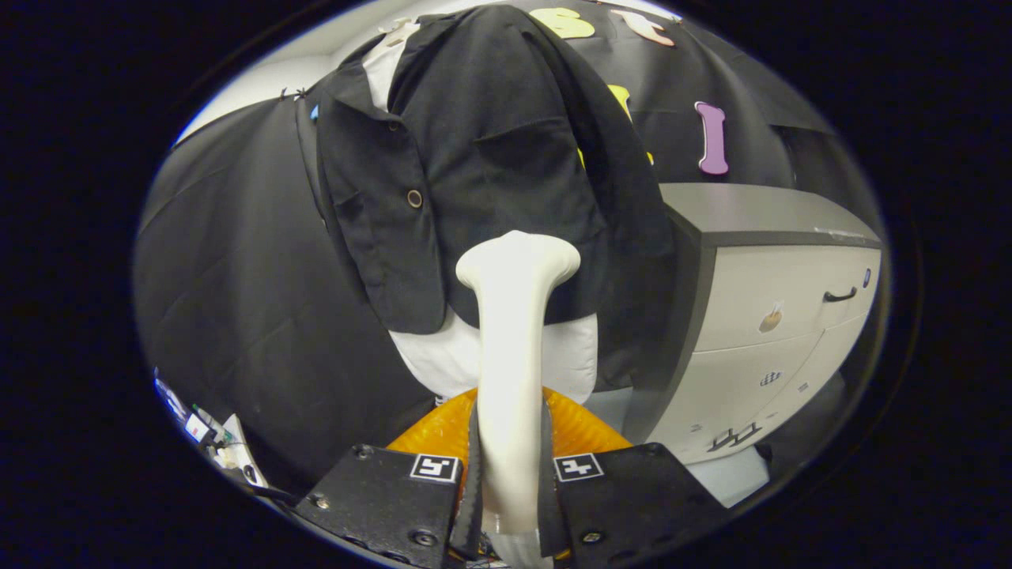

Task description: Iron the clothes twice with a garment steamer, once on the left side and once on the right side.

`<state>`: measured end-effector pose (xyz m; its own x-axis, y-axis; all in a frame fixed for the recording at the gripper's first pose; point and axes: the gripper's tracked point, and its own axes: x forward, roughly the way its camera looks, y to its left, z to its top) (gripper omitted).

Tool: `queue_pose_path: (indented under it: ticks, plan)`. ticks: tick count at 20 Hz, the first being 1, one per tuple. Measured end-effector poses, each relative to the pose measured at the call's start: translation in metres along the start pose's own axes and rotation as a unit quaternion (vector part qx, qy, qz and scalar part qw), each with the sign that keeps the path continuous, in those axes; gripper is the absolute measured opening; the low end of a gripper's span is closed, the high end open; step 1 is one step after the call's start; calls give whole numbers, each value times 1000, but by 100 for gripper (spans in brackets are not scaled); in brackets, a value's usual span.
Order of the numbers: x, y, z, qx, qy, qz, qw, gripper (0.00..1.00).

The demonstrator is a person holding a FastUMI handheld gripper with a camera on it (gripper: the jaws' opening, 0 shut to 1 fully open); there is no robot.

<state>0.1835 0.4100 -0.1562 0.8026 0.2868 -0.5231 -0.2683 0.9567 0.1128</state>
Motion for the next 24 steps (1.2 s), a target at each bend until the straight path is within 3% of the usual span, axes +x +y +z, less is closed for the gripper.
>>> queue_pose_path:
  ticks: [9, 17, 24]
  plan:
    - [-10, -4, -21, 32, 7, 3, 999, 31]
    - [-63, 32, 52, 29, -90, 39, 995, 31]
    - [-118, 89, 120, 2, -188, 87, 978, 31]
